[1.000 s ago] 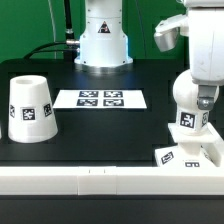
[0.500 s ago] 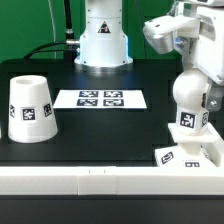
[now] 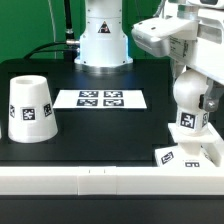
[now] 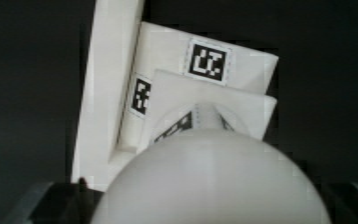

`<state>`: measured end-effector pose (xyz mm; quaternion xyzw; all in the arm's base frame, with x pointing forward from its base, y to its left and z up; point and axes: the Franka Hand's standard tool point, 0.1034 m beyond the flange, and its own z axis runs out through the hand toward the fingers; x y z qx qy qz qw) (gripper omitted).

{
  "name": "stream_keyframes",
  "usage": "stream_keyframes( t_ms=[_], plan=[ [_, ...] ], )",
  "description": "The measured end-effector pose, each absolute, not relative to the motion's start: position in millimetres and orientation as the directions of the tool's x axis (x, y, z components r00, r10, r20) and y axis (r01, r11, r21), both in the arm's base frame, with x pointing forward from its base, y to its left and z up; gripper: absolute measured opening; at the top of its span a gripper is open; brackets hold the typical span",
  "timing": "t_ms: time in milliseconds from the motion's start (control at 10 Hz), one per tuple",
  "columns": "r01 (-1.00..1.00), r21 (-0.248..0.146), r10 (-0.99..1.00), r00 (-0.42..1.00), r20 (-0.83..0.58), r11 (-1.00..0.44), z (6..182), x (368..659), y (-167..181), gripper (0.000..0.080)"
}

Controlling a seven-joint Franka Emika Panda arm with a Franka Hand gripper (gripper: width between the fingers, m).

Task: Assemble lamp

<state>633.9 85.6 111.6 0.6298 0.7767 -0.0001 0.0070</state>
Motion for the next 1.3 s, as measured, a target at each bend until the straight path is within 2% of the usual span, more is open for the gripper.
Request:
stream_keyframes(
  t_ms=[300, 500, 700, 1300],
  plan=[
    [0.986, 0.007, 0.986, -0.164, -0.01, 0.164, 111.6, 634, 85, 0.0576],
    [0.994, -0.023, 0.994, -0.109, -0.005, 0.109, 112.5, 632, 77, 0.0576],
    [0.994, -0.033, 0.995, 0.1, 0.011, -0.099, 112.3, 633, 73, 0.0577],
    [0.862, -0.033, 0.862, 0.507, -0.003, -0.507, 113.2, 634, 74, 0.0577]
  ],
)
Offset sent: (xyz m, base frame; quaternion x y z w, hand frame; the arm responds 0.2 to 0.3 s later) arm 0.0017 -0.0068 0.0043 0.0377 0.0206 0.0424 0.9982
